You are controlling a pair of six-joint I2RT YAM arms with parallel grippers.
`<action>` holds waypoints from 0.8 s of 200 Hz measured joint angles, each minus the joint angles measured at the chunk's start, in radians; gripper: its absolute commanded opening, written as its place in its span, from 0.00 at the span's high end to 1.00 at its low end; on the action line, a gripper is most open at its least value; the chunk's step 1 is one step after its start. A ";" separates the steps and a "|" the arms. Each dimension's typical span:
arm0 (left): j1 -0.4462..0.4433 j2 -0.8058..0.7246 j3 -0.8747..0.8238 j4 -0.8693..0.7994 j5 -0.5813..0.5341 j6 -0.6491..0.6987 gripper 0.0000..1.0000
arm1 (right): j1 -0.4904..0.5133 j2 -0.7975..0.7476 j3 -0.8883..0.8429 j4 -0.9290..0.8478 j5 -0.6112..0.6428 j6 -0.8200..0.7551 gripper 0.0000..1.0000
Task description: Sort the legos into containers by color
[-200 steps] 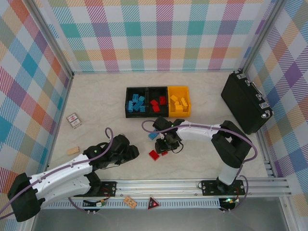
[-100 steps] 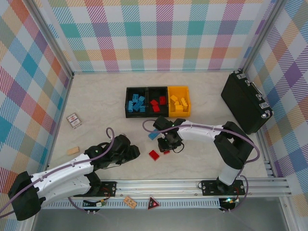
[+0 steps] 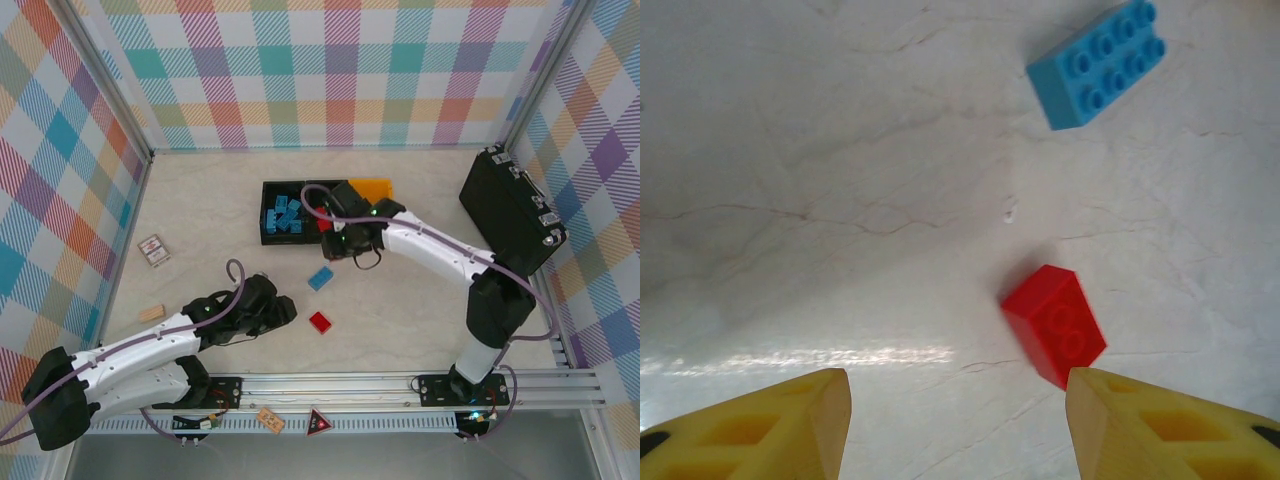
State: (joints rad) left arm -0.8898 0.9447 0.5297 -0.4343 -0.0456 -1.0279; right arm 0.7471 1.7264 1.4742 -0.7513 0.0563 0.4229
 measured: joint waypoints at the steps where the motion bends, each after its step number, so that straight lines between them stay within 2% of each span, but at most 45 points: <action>1: 0.000 0.000 0.001 0.001 0.000 0.000 0.41 | -0.003 0.004 0.008 -0.001 0.000 -0.002 0.76; 68: -0.008 0.005 0.012 0.021 -0.023 0.000 0.41 | -0.119 0.315 0.385 -0.063 0.008 -0.025 0.77; 160: -0.011 0.017 0.089 0.022 -0.133 0.038 0.41 | -0.153 0.599 0.751 -0.184 0.008 -0.024 0.76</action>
State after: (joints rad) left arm -0.9009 0.9615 0.6186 -0.4122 -0.1787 -0.9901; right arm 0.5945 2.3253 2.2253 -0.9352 0.0639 0.3988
